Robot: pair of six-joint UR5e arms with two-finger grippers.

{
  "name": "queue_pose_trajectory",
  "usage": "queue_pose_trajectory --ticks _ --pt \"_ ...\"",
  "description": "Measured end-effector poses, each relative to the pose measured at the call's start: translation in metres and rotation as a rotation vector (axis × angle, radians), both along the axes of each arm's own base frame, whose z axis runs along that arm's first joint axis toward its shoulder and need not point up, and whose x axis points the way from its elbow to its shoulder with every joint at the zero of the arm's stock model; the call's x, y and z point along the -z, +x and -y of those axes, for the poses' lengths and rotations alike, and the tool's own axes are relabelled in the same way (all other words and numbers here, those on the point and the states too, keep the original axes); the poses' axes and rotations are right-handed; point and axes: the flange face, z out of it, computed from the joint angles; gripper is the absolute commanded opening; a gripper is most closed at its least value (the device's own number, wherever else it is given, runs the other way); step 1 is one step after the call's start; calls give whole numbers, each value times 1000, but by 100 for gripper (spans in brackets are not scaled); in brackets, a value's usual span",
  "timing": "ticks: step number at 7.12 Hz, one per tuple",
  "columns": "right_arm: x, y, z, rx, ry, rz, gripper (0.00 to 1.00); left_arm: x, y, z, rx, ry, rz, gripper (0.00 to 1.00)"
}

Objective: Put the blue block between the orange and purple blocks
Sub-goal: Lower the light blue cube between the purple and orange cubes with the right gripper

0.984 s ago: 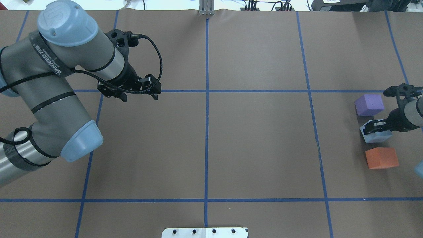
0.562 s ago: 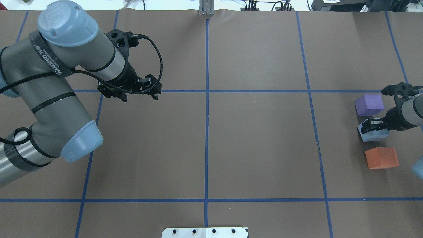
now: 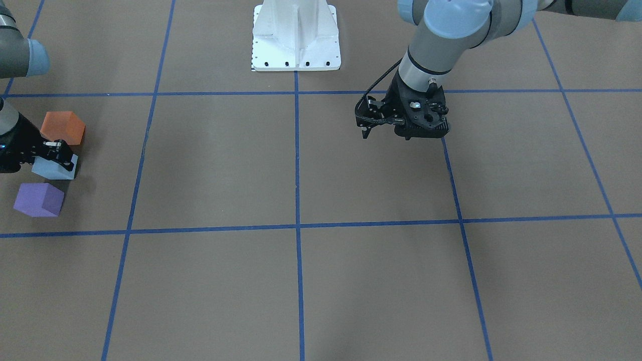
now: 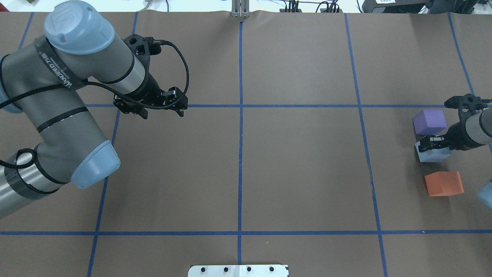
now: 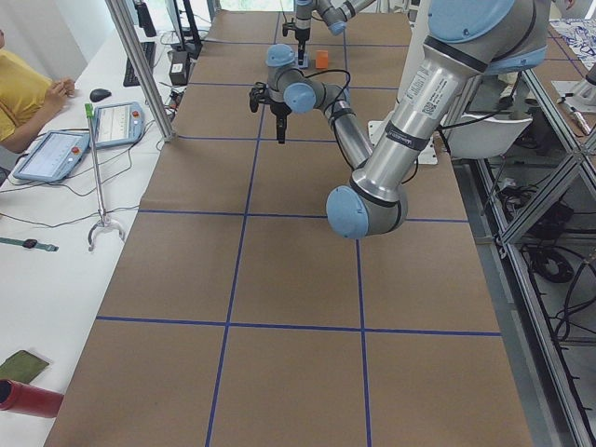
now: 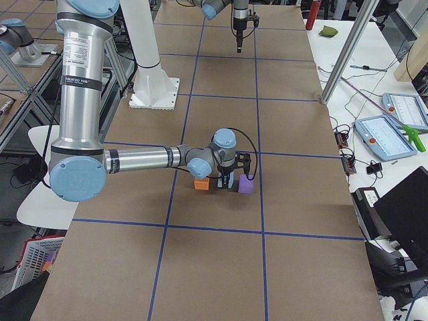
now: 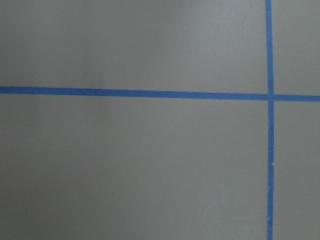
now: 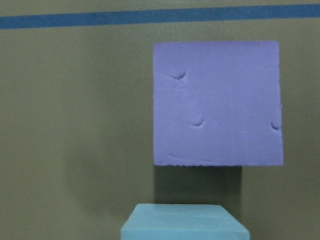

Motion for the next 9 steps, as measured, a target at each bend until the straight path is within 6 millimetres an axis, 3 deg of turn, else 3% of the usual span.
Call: queue_pose_trajectory --ticks 3,4,5,9 --pt "-1 0 0 -2 10 -10 14 0 0 0 -1 1 1 100" --pt "-2 -1 0 0 10 -12 34 0 0 0 0 1 1 100" --pt "-2 -1 -1 1 10 -13 39 0 0 0 0 1 1 100" --pt "-5 -1 -3 2 6 -16 40 1 0 0 0 2 -1 100"
